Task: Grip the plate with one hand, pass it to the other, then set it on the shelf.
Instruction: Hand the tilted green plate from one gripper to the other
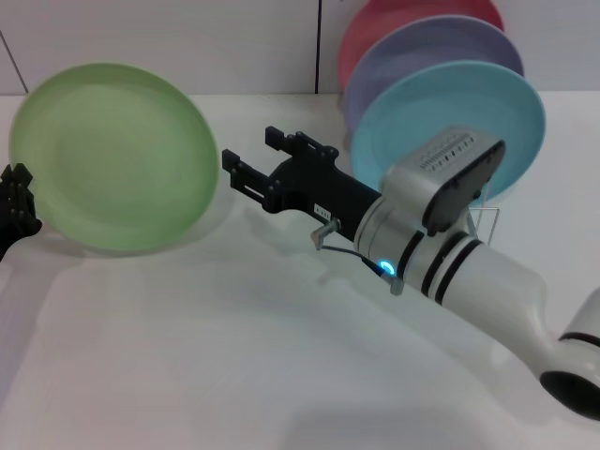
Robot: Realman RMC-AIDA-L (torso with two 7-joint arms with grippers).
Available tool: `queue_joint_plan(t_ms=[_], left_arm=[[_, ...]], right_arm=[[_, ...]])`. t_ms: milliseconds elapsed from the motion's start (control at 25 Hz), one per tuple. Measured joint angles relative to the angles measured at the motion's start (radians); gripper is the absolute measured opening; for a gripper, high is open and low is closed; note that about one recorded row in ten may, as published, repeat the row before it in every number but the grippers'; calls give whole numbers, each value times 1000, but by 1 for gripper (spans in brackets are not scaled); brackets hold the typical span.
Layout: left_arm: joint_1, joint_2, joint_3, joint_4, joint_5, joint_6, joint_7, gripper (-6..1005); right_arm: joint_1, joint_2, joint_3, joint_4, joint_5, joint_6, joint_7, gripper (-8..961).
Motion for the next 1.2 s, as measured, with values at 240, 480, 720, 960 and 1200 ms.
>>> queue_joint_plan(t_ms=[240,480,720,960,1200], left_arm=[[0,0,-3,7,0,-5,0,43],[-4,0,4,17,0,-15,-1,43],[-12,0,8,32,9,-29,-1,44],[-33,0,19,47,10,-31,-1,44],[-46,0,19,52,10,-32,-1,44]], right_arm=[[17,1,14,-13,0,19,-1,701],[30,2,34,-16,-6,51,-1,700],[25,3,46,-13,-21,70,-2,701],[19,3,46,-12,-22,84,-1,702],[17,3,47,-11,-23,95,2,702]])
